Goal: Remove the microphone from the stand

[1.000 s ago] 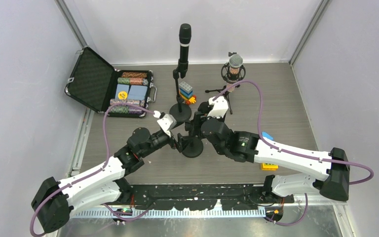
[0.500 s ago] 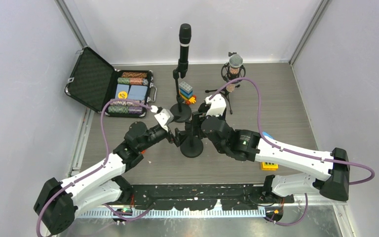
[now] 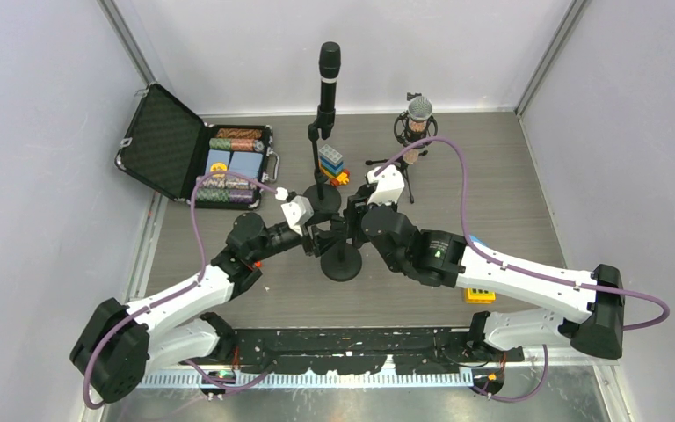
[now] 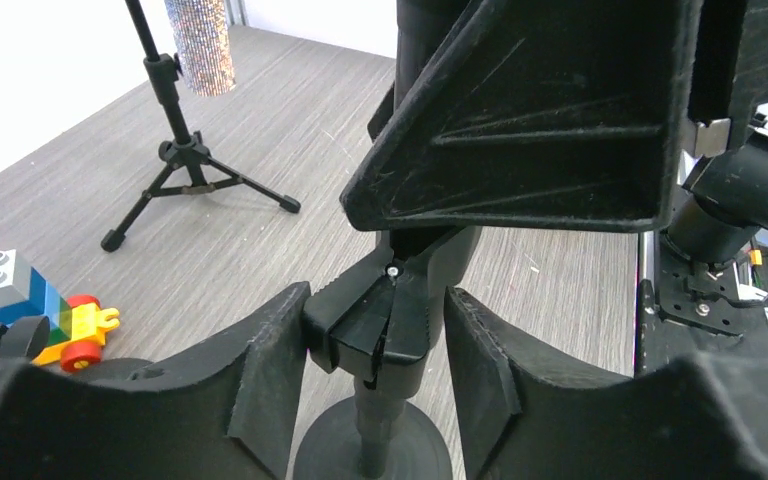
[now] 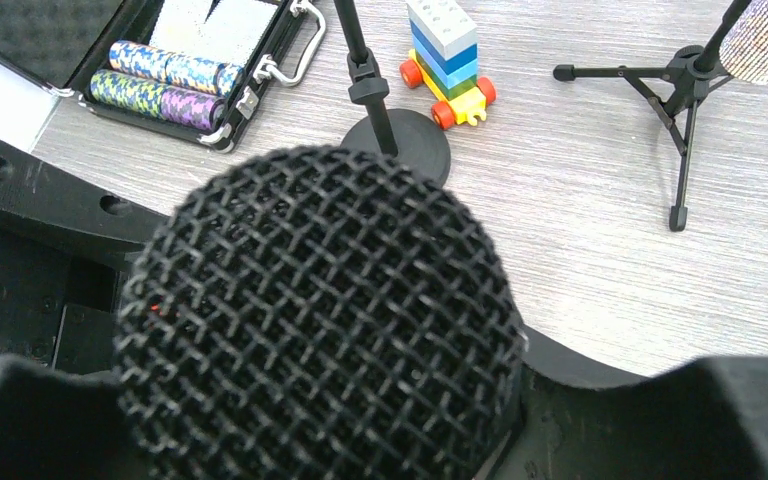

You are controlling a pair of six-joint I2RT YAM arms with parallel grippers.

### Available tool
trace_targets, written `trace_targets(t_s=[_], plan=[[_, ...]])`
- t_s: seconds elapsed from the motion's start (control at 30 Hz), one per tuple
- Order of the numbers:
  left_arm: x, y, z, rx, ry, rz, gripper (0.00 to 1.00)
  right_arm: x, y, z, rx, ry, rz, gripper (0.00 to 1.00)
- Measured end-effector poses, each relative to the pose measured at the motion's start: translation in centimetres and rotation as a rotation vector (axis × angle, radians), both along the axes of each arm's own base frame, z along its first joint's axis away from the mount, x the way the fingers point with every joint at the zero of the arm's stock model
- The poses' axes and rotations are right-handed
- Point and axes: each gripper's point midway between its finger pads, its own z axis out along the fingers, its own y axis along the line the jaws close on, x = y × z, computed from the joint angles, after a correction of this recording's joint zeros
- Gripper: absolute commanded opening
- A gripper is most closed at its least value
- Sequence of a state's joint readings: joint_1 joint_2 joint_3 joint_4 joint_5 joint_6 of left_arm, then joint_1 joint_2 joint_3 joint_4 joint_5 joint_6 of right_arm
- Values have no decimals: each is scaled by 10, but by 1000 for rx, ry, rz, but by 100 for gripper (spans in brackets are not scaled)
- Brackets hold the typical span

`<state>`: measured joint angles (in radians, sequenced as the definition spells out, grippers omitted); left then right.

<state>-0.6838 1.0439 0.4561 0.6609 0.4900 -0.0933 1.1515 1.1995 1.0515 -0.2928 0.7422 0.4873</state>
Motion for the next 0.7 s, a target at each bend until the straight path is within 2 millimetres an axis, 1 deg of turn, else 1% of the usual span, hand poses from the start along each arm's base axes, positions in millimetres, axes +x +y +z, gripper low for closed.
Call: trace_targets(t_s=[0.13, 0.23, 0.3, 0.4, 0.47, 0.5, 0.6, 0.7], plan=[[0, 1, -2, 14, -12, -13, 36, 0, -1, 0, -16, -8, 5, 53], [-1, 3, -3, 25, -16, -12, 30, 1, -2, 0, -33, -13, 9, 51], [-2, 4, -3, 33, -20, -13, 30, 0, -2, 0, -40, -15, 15, 51], [-3, 5, -3, 48, -14, -15, 42, 0, -1, -1, -44, -15, 21, 48], [-4, 5, -4, 55, -8, -16, 47, 0, 0, -1, -45, -14, 26, 45], [-4, 5, -4, 58, -8, -16, 47, -1, 0, -1, -47, -15, 30, 44], [-7, 7, -5, 72, -10, -22, 40, -1, 1, -1, -53, -15, 39, 38], [-8, 9, -5, 79, -7, -20, 35, -2, 1, -2, -62, -15, 46, 36]])
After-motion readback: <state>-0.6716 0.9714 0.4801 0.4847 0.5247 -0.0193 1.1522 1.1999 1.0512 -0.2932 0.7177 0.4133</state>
